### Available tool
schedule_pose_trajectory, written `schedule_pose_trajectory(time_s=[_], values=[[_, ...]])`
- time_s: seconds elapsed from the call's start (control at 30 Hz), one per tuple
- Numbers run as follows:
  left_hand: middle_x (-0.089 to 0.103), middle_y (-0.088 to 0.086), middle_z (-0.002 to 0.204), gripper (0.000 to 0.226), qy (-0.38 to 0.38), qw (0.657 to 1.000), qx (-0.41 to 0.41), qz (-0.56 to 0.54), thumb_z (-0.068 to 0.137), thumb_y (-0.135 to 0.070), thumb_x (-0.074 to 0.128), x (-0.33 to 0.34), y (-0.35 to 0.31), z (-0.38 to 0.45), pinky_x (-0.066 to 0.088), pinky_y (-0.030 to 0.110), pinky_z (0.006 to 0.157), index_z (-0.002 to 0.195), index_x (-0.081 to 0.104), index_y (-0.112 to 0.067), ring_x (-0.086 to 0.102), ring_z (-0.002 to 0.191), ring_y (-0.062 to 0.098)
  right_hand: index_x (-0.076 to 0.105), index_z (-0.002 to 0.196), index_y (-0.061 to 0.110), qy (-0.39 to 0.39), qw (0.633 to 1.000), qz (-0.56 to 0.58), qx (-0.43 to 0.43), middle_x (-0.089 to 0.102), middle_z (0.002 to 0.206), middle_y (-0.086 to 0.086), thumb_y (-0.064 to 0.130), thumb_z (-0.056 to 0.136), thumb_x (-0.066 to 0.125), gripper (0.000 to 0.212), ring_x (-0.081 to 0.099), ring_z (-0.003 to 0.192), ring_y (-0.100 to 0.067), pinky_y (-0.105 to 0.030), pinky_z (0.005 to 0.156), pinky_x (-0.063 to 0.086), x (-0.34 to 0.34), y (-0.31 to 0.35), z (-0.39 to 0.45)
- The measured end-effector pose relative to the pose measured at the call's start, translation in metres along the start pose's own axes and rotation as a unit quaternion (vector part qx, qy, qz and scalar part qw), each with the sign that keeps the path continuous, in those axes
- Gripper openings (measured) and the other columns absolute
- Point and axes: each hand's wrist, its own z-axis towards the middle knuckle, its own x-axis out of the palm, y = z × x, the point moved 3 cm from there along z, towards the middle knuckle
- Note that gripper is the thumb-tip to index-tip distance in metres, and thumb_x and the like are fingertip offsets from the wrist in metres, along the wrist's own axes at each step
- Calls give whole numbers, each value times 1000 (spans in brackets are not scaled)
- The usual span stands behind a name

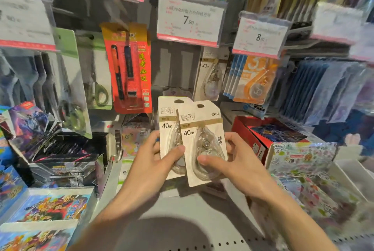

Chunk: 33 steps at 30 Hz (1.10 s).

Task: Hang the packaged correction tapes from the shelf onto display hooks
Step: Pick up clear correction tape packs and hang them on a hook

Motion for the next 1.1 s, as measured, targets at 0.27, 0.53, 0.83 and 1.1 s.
schedule_pose_trajectory(time_s=[0.27, 0.53, 0.83, 1.1], values=[[82, -3, 99, 49, 2, 992, 67, 106, 88, -21, 77, 66, -49, 11, 60, 31, 59, 126, 52, -38, 78, 78, 16, 54, 117, 44, 33, 992, -47, -114, 76, 108, 21, 59, 61, 84, 66, 73, 96, 1, -41, 87, 61, -99, 20, 8], [80, -12, 107, 47, 6, 971, 86, 222, 88, -35, 77, 130, -89, 10, 64, 38, 70, 126, 53, -46, 78, 89, 14, 54, 111, 55, 97, 982, -27, -158, 76, 108, 18, 63, 66, 85, 55, 76, 93, -7, -43, 85, 62, -185, 3, 24], [70, -33, 117, 45, -36, 930, 92, 353, 90, -35, 75, 113, -116, 7, 54, 10, 74, 122, 52, -56, 66, 108, -10, 51, 105, 62, 121, 976, -20, -182, 74, 108, 24, 68, 61, 81, 53, 74, 94, -2, -36, 82, 61, -216, -3, 39], [66, -38, 120, 49, -65, 911, 116, 390, 87, -48, 73, 96, -126, 15, 52, 23, 87, 126, 46, -60, 64, 109, -12, 50, 109, 50, 91, 975, -51, -197, 72, 102, 31, 65, 60, 79, 59, 74, 84, 4, -14, 67, 56, -217, 10, 49]])
